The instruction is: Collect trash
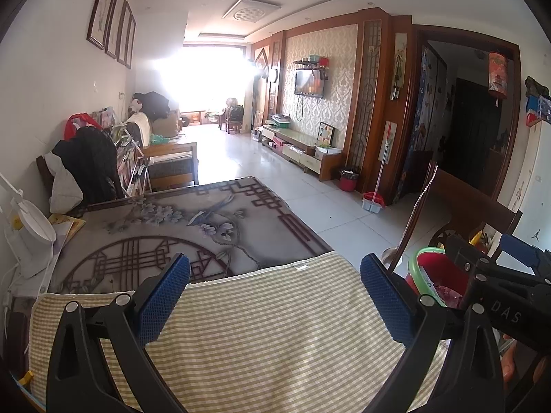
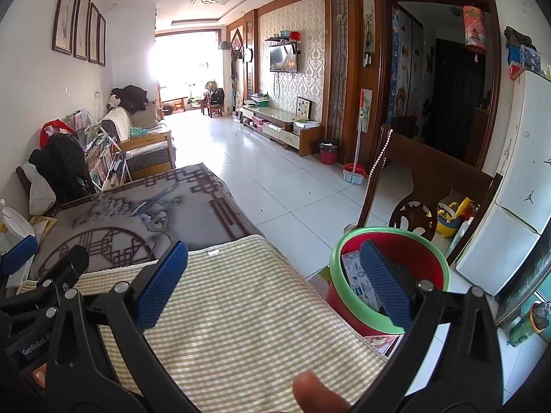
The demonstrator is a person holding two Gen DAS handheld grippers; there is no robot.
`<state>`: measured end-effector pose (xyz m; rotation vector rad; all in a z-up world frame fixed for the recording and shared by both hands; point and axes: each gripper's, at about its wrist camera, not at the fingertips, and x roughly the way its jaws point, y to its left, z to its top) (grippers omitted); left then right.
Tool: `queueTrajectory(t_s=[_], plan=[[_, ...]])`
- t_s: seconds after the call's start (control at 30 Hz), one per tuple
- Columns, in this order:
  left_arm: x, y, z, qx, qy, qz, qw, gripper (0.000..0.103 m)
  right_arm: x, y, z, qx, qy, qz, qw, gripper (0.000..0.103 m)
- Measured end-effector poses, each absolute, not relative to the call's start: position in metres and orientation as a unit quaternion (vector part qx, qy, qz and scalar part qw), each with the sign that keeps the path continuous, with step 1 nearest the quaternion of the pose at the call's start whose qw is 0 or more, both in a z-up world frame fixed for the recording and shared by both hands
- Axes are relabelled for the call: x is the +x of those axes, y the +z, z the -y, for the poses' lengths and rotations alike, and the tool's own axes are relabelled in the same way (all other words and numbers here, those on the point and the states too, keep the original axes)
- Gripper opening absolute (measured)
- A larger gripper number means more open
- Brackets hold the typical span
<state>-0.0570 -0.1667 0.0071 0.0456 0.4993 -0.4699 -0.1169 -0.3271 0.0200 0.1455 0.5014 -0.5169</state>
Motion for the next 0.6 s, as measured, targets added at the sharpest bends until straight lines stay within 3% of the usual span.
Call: queueTrajectory(t_s=[0.4, 0.6], plan=[[-0.036, -0.010, 0.157, 0.012, -0.221, -0.278, 0.935, 0.095, -0.095, 0.000, 0.331, 0.078, -0.242, -0.269, 0.929, 0.098], [0.003, -0.053, 0.126, 0.053, -0.132, -0.326, 0.934, 0.095, -0.042, -0.060, 0.330, 0.105, -0.194, -0.327, 0.919, 0.098]])
